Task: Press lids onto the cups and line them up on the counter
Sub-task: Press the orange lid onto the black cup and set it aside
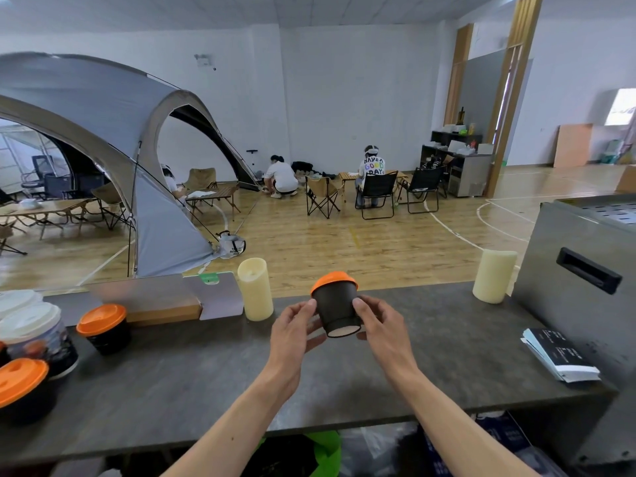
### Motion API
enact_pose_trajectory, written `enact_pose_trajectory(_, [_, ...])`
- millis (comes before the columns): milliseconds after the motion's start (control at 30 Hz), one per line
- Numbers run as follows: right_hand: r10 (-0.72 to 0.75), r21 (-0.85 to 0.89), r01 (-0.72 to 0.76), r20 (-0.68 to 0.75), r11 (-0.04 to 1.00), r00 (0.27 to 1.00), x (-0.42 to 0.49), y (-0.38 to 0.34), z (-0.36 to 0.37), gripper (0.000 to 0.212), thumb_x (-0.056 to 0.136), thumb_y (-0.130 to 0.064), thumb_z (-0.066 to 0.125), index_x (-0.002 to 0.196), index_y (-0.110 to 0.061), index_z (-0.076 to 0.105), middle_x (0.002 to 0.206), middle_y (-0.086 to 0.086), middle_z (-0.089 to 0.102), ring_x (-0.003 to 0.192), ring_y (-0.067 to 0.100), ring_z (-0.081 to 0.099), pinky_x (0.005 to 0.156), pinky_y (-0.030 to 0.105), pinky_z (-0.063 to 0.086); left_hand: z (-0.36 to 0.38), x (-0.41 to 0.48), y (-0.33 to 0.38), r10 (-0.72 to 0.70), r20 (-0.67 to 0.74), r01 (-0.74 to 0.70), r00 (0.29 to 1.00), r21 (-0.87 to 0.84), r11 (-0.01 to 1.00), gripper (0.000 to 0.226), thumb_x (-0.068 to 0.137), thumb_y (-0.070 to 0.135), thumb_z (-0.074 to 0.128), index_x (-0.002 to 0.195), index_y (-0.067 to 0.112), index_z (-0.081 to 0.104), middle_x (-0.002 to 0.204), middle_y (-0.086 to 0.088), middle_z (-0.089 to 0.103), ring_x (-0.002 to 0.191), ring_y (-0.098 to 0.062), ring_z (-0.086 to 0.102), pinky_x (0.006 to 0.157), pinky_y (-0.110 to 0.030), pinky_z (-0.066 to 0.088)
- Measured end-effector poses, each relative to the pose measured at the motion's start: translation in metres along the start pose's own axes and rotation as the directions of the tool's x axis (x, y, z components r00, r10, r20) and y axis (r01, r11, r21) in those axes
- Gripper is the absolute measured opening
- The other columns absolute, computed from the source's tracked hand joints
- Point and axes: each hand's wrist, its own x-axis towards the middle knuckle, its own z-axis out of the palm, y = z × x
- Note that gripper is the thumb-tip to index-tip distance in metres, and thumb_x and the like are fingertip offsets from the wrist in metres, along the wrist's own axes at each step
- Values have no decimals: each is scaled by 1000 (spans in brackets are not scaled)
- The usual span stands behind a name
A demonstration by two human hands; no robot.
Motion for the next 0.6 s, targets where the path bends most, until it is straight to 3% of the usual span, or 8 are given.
enact_pose_trajectory(133, [6,2,-6,-11,1000,1000,1,2,-3,18,102,-34,55,110,-23,67,97,-4,73,93,12,69,76,35,60,1,0,-3,59,-31,-58,998,25,998,27,89,20,78,110,8,66,110,-14,73,103,-23,72,86,-39,62])
enact_pose_trajectory(333, [25,-67,-24,28,997,999,0,8,-7,50,102,-49,49,86,-10,75,86,9,74,85,21,68,74,40,59,5,-1,-7,93,-54,-88,994,88,992,40,77,29,88,108,13,69,104,-3,75,97,-17,72,87,-35,60])
enact_pose_trajectory(467, [6,-80,-2,50,997,999,3,12,-12,41,101,-46,53,86,-16,77,85,9,74,86,26,70,75,46,59,9,-1,-10,98,-46,-93,994,111,989,41,76,29,88,109,14,68,105,-4,75,98,-16,72,87,-35,60])
enact_pose_trajectory(600, [-7,-82,12,54,997,998,6,15,-19,36,102,-44,53,91,-20,77,87,5,75,86,21,70,76,45,60,14,1,-13,111,-25,-106,994,142,984,41,77,30,87,110,15,69,105,-2,75,98,-15,72,88,-35,60])
